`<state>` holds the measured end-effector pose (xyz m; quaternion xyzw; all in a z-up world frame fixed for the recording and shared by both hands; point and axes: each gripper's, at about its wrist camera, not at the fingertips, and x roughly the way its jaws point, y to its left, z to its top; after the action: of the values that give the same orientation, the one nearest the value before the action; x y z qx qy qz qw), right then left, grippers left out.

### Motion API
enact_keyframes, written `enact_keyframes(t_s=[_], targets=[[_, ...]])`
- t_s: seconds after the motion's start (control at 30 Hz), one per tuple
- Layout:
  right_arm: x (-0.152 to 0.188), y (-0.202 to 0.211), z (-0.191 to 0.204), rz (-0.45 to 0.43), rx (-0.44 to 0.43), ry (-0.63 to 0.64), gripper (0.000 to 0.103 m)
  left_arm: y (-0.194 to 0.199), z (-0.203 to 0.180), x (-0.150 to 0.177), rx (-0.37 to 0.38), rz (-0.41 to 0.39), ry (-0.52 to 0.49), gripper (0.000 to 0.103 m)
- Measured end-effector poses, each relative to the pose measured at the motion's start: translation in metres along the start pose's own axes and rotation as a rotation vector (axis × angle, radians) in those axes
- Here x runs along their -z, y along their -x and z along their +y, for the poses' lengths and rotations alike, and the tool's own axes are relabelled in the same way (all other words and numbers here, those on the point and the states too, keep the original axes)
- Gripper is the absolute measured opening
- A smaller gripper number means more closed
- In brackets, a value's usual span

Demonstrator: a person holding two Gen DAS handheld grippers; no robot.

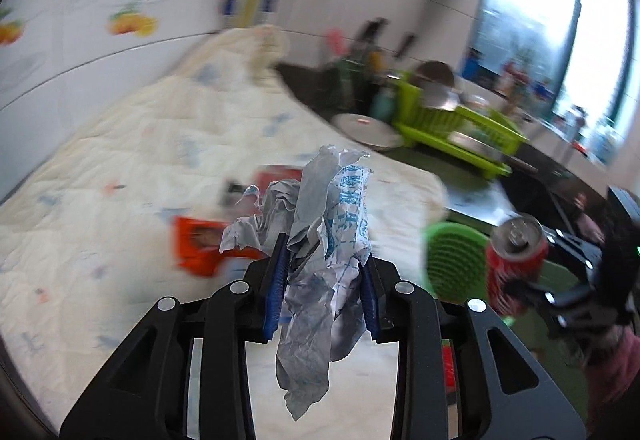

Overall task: Collect trash
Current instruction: 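Drop the crumpled plastic into the green basket with the left tool while the right drops the can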

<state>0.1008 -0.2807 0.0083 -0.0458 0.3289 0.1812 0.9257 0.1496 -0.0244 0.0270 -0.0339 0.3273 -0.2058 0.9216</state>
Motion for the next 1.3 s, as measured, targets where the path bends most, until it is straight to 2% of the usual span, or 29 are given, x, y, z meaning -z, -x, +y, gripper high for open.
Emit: enact_keyframes(t_s=[0.27, 0.43, 0.63, 0.67, 0.73, 0.77, 0.83, 0.9, 1.0, 1.07, 1.3], targets=[[0.033, 0.044, -0.059, -0.012, 0.140, -0.074, 0.072, -0.068, -0.097, 0.014, 0.166, 0.119, -0.109, 0.032], [0.061, 0.060, -0.091, -0.002, 0.184, -0.133, 0.072, -0.122, -0.154, 0.030, 0.209, 0.222, -0.164, 0.032], [0.081, 0.068, -0.123, 0.003, 0.218, -0.197, 0.072, -0.176, -0.202, 0.046, 0.295, 0.308, -0.161, 0.035], [0.084, 0.069, -0.128, 0.003, 0.224, -0.206, 0.072, -0.182, -0.209, 0.049, 0.307, 0.318, -0.164, 0.036], [0.090, 0.070, -0.136, 0.007, 0.236, -0.218, 0.072, -0.198, -0.221, 0.057, 0.323, 0.350, -0.159, 0.049], [0.093, 0.071, -0.140, 0.010, 0.240, -0.226, 0.072, -0.209, -0.228, 0.061, 0.329, 0.374, -0.145, 0.059], [0.099, 0.072, -0.148, 0.016, 0.250, -0.240, 0.072, -0.218, -0.234, 0.067, 0.353, 0.393, -0.128, 0.062], [0.106, 0.073, -0.155, 0.021, 0.254, -0.260, 0.072, -0.227, -0.240, 0.072, 0.379, 0.406, -0.111, 0.073], [0.113, 0.071, -0.163, 0.031, 0.258, -0.276, 0.072, -0.230, -0.244, 0.077, 0.409, 0.410, -0.096, 0.077], [0.117, 0.068, -0.166, 0.037, 0.255, -0.288, 0.072, -0.228, -0.245, 0.078, 0.431, 0.410, -0.097, 0.084], [0.119, 0.050, -0.165, 0.054, 0.222, -0.302, 0.072, -0.213, -0.228, 0.066, 0.389, 0.370, -0.072, 0.085]])
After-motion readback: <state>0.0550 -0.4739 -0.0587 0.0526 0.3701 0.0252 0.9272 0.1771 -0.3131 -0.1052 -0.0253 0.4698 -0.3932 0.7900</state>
